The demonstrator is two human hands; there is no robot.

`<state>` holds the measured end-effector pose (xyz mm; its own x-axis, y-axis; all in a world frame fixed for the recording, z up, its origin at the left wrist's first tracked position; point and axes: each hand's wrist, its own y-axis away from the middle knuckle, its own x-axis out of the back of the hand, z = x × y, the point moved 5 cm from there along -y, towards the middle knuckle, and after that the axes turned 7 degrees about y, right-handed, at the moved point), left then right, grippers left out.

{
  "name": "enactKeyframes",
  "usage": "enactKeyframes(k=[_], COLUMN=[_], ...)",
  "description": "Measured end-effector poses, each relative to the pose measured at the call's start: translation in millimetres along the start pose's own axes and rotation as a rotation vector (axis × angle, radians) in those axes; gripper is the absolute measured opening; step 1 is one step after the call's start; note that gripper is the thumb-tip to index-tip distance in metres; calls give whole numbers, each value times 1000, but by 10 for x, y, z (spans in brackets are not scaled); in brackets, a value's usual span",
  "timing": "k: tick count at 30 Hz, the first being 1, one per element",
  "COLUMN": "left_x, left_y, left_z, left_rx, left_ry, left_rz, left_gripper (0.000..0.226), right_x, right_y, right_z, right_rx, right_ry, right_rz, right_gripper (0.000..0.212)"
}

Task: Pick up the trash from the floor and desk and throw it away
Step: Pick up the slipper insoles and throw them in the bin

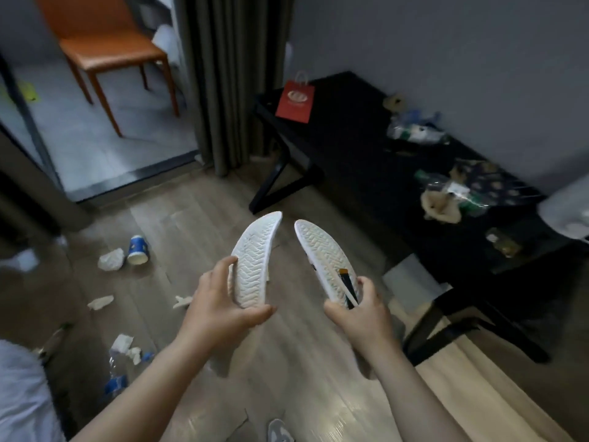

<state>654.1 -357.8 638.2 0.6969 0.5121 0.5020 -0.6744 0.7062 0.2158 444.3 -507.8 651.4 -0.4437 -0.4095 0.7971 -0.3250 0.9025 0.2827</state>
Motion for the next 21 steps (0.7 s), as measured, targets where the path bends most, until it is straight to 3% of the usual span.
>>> enactKeyframes(k=[3,9,14,19,21], left_x=[62,-53,-568,-1246,-1536], left_y=[87,605,1369,2263,2663], left_z=[799,2220,3108,3867,4151], left_rx=[-182,-496,-755,-957,-1015], left_ry=[-5,15,17,67,101], left_rz=[-67,-216,-358,-478,-527], left_gripper=[104,104,102,103,104], right_x=[726,2170,2956,3599,3871], right_y=[314,1235,2254,3220,3592], right_z=[-78,95,747,1550,1862], right_rx=[-69,-125,-184,-290,-324], right_ry=[-102,-267,-396,-449,-403], right_rz=[149,495,732,982,1060], right_gripper=[87,82,54,47,56])
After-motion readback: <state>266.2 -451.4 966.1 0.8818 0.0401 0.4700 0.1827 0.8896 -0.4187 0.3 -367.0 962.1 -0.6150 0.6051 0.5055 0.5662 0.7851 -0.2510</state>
